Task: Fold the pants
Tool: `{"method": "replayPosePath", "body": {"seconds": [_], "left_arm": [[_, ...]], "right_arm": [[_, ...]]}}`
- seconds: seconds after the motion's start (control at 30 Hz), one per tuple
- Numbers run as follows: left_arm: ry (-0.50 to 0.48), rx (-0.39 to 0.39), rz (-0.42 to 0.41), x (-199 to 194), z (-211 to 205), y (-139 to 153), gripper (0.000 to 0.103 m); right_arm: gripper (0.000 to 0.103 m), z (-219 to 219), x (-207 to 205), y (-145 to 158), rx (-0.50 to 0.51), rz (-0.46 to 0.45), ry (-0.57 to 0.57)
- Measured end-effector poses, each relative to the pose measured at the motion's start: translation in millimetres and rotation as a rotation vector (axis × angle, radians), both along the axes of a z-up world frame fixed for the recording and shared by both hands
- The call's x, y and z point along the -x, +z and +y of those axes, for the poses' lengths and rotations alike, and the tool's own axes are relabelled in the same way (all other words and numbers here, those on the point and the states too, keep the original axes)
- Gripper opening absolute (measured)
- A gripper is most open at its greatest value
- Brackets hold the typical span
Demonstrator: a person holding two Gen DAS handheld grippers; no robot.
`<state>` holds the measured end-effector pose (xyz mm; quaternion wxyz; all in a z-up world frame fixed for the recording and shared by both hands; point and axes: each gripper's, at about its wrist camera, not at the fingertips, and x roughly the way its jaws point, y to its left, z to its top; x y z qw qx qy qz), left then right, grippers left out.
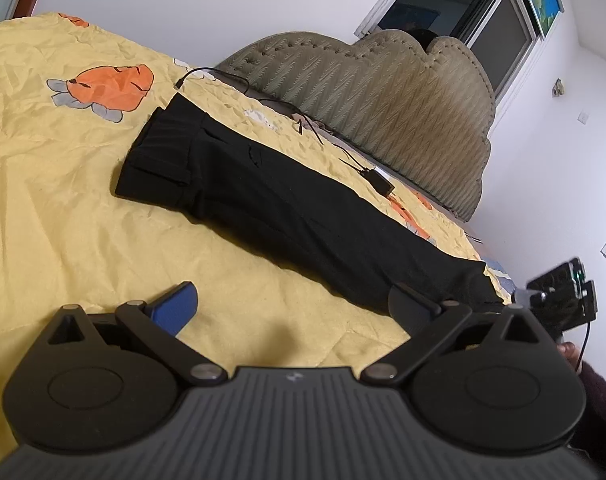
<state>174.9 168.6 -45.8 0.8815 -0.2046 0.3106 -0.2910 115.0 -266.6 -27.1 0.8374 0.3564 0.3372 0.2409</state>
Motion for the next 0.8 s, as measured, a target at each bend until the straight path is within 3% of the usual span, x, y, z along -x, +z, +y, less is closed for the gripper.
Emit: {"method": "replayPosePath", "body": {"seconds": [0.1,0.2,0.3,0.6,0.8], "left_arm": [[0.013,-0.009,-0.003,1.1,-0.8,0.7,0.101],[0.027,-0.004,-0.003,4.0,0.2,2.5,0.101],[0.049,-0.017,-0.009,5.4,1.3,2.6,0.101],[0.057,-0.018,-0.025,7.9,1.9,3.9,0.101],[0.074,-0.044,-0.046,11.8,0.5,7.6,0.103]], "right_arm": [[0.103,-27.1,8.4,-7.0,-0.065,0.007,-0.123],[0.103,-26.5,1.1,-8.7,-0.034,0.007,-0.124],[0.103,-13.0,-7.9,-5.3,-0.034,-0.007,-0.104],[0.103,18.8,-10.3,0.9,-0.224,-0.067,0.001],[0.103,40.6,-42.6,-15.9,-0.226,0.002,-0.013]]}}
